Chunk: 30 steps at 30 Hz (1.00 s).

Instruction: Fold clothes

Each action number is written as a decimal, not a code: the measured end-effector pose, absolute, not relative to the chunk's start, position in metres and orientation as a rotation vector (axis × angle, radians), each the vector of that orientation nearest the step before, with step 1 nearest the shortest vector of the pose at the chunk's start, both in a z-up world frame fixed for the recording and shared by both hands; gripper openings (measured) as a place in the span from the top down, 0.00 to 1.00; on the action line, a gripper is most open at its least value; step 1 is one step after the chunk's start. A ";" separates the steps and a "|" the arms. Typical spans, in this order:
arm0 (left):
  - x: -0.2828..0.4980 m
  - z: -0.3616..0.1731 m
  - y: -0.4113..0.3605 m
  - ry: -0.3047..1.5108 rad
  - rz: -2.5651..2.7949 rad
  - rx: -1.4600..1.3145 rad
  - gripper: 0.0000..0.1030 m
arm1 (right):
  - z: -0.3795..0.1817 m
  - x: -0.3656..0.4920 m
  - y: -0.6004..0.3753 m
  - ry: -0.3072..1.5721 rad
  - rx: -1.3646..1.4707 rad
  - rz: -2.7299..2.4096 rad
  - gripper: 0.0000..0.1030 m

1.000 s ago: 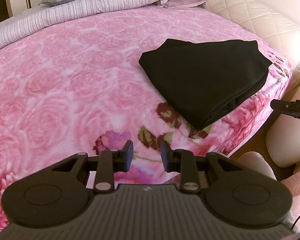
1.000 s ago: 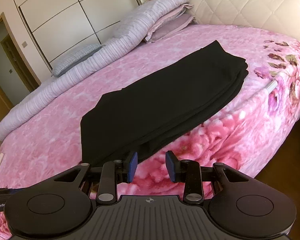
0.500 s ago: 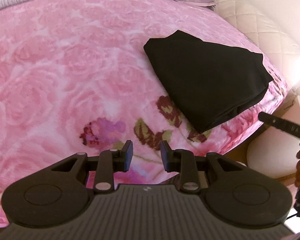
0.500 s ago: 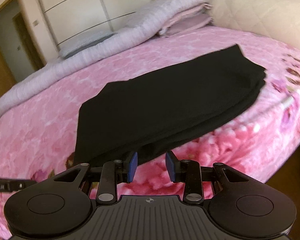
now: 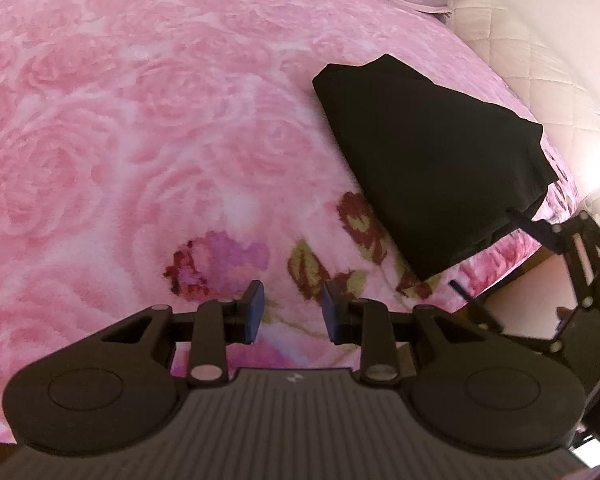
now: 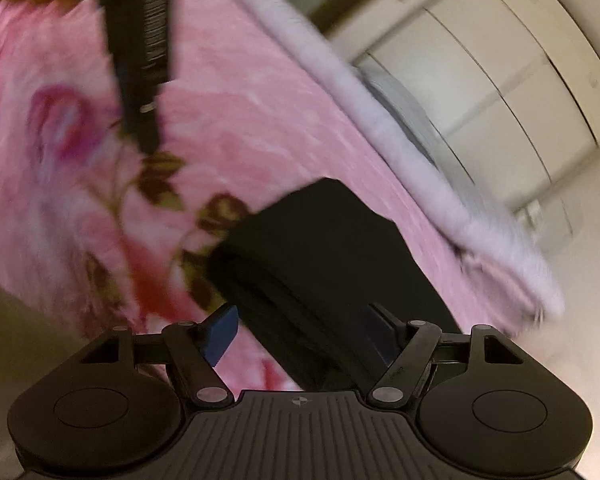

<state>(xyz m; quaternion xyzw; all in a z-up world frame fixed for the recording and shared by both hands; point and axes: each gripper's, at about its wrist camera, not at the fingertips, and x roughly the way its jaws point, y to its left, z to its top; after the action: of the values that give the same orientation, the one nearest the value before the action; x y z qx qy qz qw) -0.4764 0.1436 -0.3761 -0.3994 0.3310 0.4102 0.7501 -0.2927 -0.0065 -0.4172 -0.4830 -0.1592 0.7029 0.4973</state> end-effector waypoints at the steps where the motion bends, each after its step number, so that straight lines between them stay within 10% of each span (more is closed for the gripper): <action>1: -0.476 -0.377 0.145 0.725 0.895 -0.874 0.75 | -0.425 -0.297 -0.006 -0.436 -1.211 1.691 0.30; 11: -0.473 -0.380 0.159 0.716 0.902 -0.878 0.75 | -0.455 -0.303 0.002 -0.628 -1.216 1.686 0.35; 17: -0.465 -0.378 0.165 0.729 0.909 -0.866 0.75 | -0.459 -0.307 0.003 -0.602 -1.197 1.735 0.76; 19: -0.462 -0.376 0.168 0.731 0.911 -0.856 0.75 | -0.447 -0.300 0.009 -0.493 -1.125 1.771 0.89; 30: -0.399 -0.342 0.207 0.665 0.829 -0.746 0.75 | -0.355 -0.115 0.057 0.822 0.041 1.748 0.91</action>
<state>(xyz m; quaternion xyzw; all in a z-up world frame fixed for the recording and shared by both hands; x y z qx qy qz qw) -0.3990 0.2068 -0.3419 -0.3473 0.3097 0.3860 0.7965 -0.1145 0.0566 -0.3551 0.0174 0.3500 0.7443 0.5685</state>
